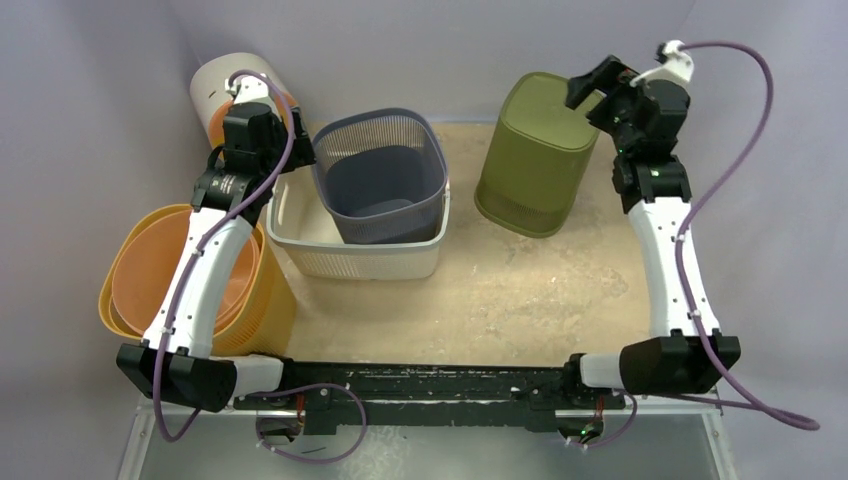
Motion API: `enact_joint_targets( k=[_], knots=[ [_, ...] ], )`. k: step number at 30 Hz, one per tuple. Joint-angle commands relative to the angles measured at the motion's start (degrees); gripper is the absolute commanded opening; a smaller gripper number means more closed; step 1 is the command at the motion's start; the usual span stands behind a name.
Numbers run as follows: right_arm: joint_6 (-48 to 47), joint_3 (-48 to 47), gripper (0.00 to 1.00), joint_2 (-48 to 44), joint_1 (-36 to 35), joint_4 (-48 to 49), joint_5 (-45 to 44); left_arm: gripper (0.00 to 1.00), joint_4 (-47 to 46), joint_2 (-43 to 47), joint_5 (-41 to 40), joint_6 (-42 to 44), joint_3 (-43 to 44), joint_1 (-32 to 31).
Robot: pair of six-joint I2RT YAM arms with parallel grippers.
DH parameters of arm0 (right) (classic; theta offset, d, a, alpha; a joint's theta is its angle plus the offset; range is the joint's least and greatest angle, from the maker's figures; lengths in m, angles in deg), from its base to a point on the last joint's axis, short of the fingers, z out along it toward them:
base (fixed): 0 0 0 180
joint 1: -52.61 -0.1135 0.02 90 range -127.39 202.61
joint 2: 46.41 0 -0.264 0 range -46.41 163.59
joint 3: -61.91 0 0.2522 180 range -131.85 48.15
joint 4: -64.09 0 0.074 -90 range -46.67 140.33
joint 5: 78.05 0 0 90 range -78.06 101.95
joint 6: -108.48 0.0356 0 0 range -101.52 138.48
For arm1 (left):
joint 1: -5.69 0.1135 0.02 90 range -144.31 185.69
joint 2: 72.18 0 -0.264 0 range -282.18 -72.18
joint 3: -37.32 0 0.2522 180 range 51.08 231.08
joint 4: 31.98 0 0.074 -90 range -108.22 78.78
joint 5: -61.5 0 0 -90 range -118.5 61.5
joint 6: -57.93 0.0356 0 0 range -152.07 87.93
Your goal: Turn the large container upside down
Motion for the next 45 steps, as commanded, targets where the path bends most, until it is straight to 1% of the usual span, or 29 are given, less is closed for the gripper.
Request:
enact_joint_targets(
  k=[1, 3, 6, 10, 13, 16, 19, 21, 25, 28, 31, 35, 40, 45],
  knots=[
    [-7.19, -7.91, 1.00, 4.30, -7.53, -6.01, -3.59, 0.77, -4.36, -0.08, 1.42, -1.56, 0.11, -0.27],
    [-9.82, -12.42, 1.00, 7.33, -12.67, -8.34, -4.66, 0.77, -4.61, -0.13, 1.33, -1.71, -0.10, -0.24],
    [-11.66, -14.66, 1.00, 10.65, -19.54, -8.87, -4.25, 0.77, -4.77, -0.28, 1.24, -1.84, -0.12, -0.25],
    [-11.12, -14.48, 1.00, 14.54, -24.64, -9.20, -0.56, 0.77, -4.65, -0.07, 0.86, -1.78, -0.17, -0.25],
    [-11.20, -13.93, 1.00, 16.27, -27.65, -10.28, -0.53, 0.77, -4.35, 0.15, 0.64, -1.59, -0.40, -0.24],
    [-10.94, -11.97, 1.00, 16.63, -28.54, -10.15, -1.43, 0.77, -4.16, 0.34, 0.20, -1.34, -0.95, -0.24],
    [-10.99, -10.58, 1.00, 17.38, -28.54, -10.82, -4.67, 0.77, -4.14, 0.44, 0.10, -1.31, -1.27, -0.24],
    [-11.62, -10.71, 1.00, 18.74, -28.44, -11.89, -5.33, 0.77, -4.26, 0.46, 0.09, -1.41, -1.25, -0.24],
    [-15.70, -12.69, 1.00, 22.58, -28.11, -12.68, -11.36, 0.77, -4.42, 0.29, 0.09, -1.27, -1.34, -0.24],
    [-16.80, -15.23, 1.00, 25.58, -25.72, -14.74, -14.92, 0.77, -4.29, 0.33, 0.06, -1.15, -1.51, -0.24],
    [-17.08, -15.95, 1.00, 27.17, -21.54, -14.55, -14.76, 0.77, -4.14, 0.55, -0.45, -0.93, -2.21, -0.24],
    [-20.27, -14.73, 1.00, 28.38, -16.22, -8.82, -13.72, 0.77, -4.02, 0.62, -0.39, -0.68, -3.13, -0.24],
    [-24.75, -16.78, 1.00, 31.97, -13.27, -4.95, -15.08, 0.77, -4.03, -0.06, 0.01, -0.74, -3.09, -0.24],
    [-25.78, -17.06, 1.00, 34.44, -10.03, -3.13, -14.57, 0.77, -4.38, -0.20, 0.10, -0.88, -3.53, -0.24]
  ],
)
